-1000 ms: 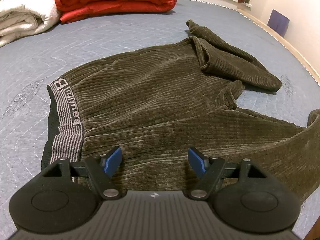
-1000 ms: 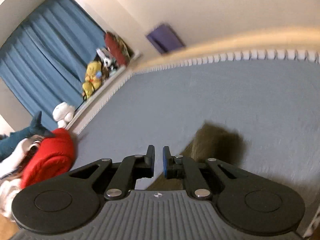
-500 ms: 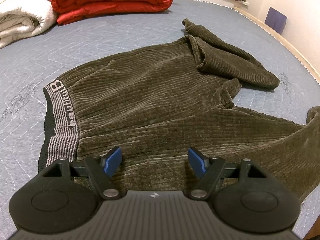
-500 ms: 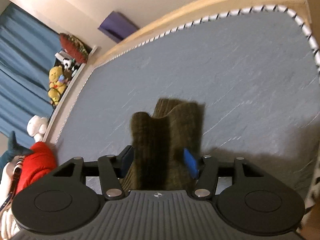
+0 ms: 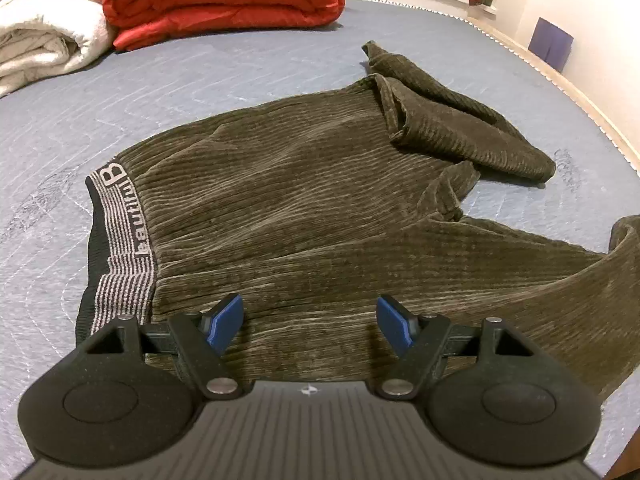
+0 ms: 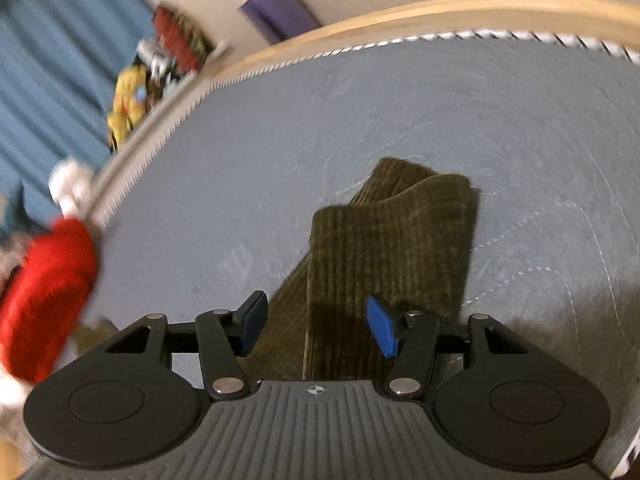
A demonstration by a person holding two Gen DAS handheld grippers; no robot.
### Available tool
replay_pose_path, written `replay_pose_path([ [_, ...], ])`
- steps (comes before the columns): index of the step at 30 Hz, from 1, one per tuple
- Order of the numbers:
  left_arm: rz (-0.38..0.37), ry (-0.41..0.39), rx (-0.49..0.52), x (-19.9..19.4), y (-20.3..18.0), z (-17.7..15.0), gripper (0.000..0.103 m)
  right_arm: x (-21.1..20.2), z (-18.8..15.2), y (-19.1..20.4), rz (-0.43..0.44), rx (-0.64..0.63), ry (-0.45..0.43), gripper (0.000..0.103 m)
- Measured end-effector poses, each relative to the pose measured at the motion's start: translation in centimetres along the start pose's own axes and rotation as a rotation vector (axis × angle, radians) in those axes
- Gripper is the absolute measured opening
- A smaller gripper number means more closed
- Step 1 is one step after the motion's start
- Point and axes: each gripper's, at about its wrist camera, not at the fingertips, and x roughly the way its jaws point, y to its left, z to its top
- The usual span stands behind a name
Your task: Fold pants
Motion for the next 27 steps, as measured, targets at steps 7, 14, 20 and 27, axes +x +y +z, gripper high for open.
replay_pose_path([
  [7, -0.014, -0.008, -0.006, -0.5, -0.1, 0.1, 0.078, 2.0, -2.0, 4.1, -0.329, -0.27, 0.039, 0.012],
  [14, -0.035, -0.01, -0.021, -0.6, 0.3, 0.7, 0.078, -5.4, -0.8, -0.2, -0.315, -0.018, -0.09, 0.007],
  [20, -0.053, -0.017, -0.04, -1.5, 1.6, 0.6, 0.078, -8.6, -3.8, -7.3, -0.349, 0.297, -0.035, 0.007],
  [27, -0.012, -0.02, -0.174, -3.6, 8.2, -1.1, 0.078, -8.0, -4.5, -10.2, -0.269, 0.423, -0.077, 0.015],
])
